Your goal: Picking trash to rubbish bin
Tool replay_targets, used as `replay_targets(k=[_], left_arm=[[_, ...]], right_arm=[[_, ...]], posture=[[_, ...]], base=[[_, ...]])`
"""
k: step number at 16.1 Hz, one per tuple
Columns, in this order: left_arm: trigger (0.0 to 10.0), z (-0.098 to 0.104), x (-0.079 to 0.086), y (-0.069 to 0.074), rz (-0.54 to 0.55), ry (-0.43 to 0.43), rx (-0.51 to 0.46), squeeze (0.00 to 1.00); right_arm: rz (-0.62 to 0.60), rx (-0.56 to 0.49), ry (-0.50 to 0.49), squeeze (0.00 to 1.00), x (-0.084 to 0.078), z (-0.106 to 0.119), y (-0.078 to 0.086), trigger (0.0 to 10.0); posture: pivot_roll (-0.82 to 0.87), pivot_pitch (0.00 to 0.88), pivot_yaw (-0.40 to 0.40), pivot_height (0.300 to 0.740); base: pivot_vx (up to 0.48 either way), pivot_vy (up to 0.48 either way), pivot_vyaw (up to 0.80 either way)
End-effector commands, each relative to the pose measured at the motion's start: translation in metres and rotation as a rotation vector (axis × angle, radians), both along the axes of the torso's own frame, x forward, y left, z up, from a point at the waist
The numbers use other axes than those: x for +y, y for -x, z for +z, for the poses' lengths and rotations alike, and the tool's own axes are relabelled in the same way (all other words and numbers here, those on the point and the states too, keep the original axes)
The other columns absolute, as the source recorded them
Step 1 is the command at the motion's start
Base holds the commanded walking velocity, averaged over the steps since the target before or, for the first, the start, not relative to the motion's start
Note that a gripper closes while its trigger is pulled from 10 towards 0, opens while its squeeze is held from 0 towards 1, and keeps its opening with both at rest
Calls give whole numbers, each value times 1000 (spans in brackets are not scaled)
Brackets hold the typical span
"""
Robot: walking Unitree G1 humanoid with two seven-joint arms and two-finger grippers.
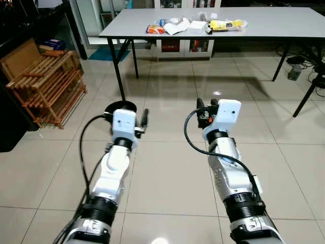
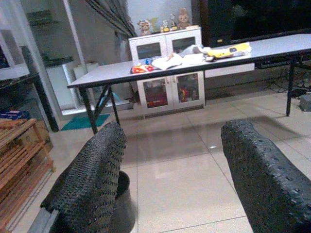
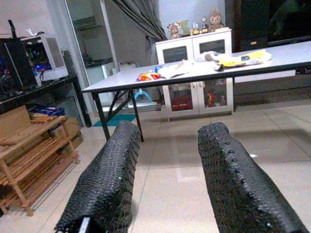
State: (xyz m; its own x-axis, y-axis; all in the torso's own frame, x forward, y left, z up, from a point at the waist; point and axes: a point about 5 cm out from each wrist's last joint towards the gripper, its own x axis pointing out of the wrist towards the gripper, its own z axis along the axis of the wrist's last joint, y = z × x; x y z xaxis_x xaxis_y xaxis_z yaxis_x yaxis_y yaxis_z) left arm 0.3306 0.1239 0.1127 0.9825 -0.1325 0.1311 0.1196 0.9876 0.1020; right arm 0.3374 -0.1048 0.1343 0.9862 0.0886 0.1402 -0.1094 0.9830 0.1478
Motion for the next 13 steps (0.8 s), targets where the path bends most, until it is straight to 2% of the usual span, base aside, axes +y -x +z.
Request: replay_targets(k=[1,7,8,9,10,11,12,13], left_arm=[[10000,2,1,-2,12,2,0,0],[10000,2,1,-2,15,-1,5,0],[10000,2,1,-2,13,-1,6,0],[10000,2,0,-2,6,-3,5,0],[10000,2,-1,-2,3,-17,2,671],[10000,2,-1,-2,1,-20,2,671],[10000,1,-3,-1,-18,-15,10,1000],[10000,0,-5,0,-29,-13,13,1000]], right_arm=[[14,-5,-1,0,3,4,-2,10000],[14,-5,-1,0,3,4,-2,10000],[16,-6,-4,24,3,5,-2,10000],[20,-6,-10,1000,3,5,-2,10000],[24,-5,-19,1000,3,5,-2,10000],[24,-5,-20,1000,3,5,-2,10000],[21,-6,-19,1000,3,5,-2,10000],[18,-3,-17,1000,2,4,-2,10000]], posture=[[40,2,68,740],[40,3,68,740],[40,3,68,740],[39,3,69,740],[39,3,69,740],[39,3,69,740],[39,4,68,740],[39,3,68,740]], base=[[341,0,0],[391,0,0],[405,0,0],[435,0,0],[480,0,0],[480,0,0],[480,0,0],[480,0,0]])
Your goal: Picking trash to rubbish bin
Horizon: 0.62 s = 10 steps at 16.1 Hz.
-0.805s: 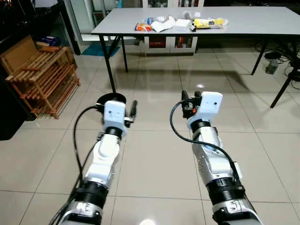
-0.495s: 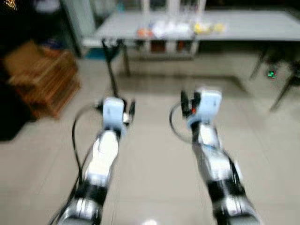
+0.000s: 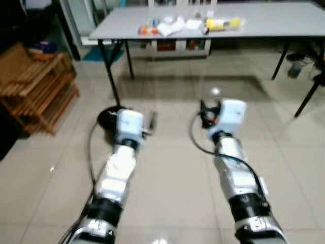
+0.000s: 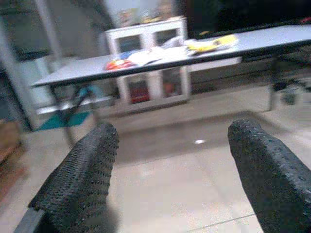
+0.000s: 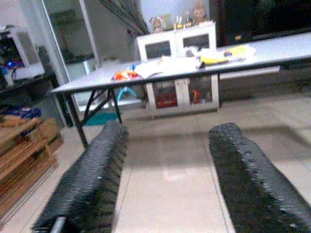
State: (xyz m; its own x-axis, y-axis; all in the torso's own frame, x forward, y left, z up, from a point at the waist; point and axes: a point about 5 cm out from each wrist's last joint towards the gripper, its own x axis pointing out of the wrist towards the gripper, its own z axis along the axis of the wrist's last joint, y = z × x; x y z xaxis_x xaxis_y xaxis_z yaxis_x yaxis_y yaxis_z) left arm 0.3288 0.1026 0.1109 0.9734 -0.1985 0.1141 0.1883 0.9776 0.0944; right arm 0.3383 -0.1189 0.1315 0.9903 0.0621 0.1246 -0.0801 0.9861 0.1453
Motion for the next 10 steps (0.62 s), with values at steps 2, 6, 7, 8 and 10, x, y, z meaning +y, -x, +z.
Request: replay_targets(k=[2,6,7,8,10], left_arm=[[10000,2,16,-2,37,-18,-6,1000],[10000,2,16,-3,34,-18,-4,1000],[10000,3,16,-3,31,-19,-4,1000],[10000,3,15,-3,29,-20,-5,1000],[10000,3,15,-3,25,-21,-8,1000]], right_arm=[[46,-18,-22,1000,17,7,-1,10000],[49,-19,-28,1000,16,7,-2,10000],[49,-19,-29,1000,16,7,-2,10000],[49,-20,-30,1000,16,8,-2,10000],[50,-22,-31,1000,16,8,-2,10000]], posture=[[40,3,68,740],[39,3,67,740],[39,3,67,740],[39,2,67,740],[40,2,67,740]], base=[[480,0,0],[480,0,0],[480,0,0],[480,0,0],[480,0,0]])
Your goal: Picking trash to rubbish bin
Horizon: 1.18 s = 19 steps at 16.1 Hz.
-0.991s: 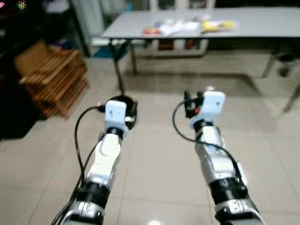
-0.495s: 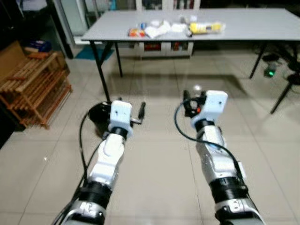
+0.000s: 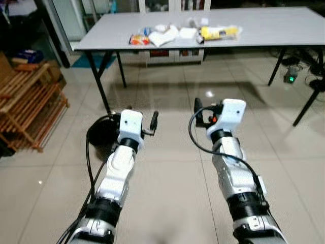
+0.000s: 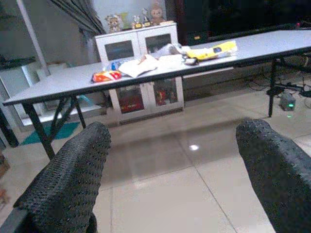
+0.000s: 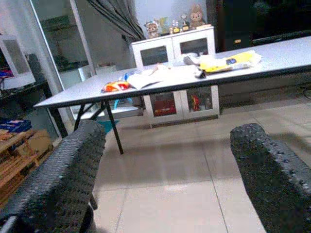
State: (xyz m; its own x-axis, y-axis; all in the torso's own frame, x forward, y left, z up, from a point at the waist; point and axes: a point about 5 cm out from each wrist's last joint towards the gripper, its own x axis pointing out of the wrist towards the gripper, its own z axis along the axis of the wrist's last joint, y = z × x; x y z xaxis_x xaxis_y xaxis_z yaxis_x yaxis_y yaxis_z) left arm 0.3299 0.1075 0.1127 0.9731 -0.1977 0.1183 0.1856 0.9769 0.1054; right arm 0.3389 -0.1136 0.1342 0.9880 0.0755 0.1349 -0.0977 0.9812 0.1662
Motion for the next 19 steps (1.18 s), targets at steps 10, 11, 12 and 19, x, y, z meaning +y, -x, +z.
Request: replay_targets(k=[10,11,12,19], left_arm=[[10000,2,9,-1,14,-14,-4,1000],[10000,2,9,-1,13,-14,-4,1000],[10000,2,9,-1,13,-13,-4,1000],[10000,2,8,-1,12,-14,-4,1000]], right_arm=[[37,-13,-19,1000,12,5,-1,10000],[37,-13,-19,1000,11,5,-1,10000],[37,-13,-19,1000,11,5,-1,10000],[41,-13,-22,1000,12,5,-1,10000]], posture=[[42,2,67,740],[42,2,67,740],[41,1,66,740],[42,2,66,740]], base=[[480,0,0],[480,0,0],[480,0,0],[480,0,0]])
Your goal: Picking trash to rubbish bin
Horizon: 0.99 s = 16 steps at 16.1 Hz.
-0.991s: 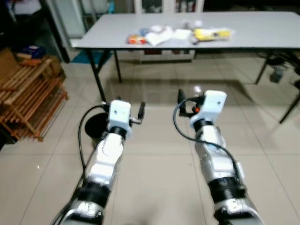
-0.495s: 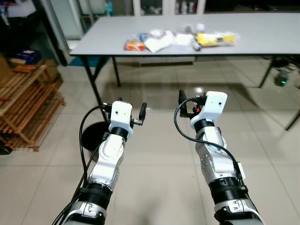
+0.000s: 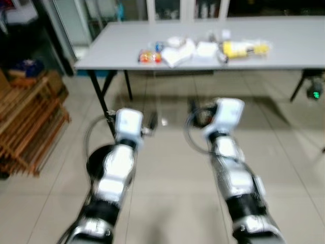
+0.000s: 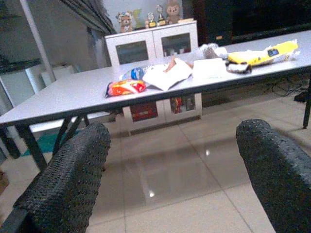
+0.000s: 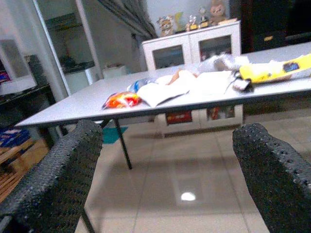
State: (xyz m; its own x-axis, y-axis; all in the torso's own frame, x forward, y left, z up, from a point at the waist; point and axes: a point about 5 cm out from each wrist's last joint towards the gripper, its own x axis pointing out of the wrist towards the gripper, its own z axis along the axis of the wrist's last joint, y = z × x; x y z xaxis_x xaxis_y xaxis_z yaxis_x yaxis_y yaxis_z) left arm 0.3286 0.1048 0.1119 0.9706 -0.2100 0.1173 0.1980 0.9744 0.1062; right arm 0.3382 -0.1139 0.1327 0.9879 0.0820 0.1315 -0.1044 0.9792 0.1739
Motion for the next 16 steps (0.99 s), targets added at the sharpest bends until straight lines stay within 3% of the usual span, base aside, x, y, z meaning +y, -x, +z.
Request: replay_targets(k=[1,16], left_arm=[[10000,2,11,-2,24,-13,-5,1000],[10000,2,11,-2,21,-14,-1,1000]], right_arm=[[35,-17,-15,1000,12,7,-1,10000],[39,-19,-16,1000,12,7,-2,10000]], posture=[[42,2,66,740],[41,2,66,740]], base=[[480,0,0],[480,0,0]])
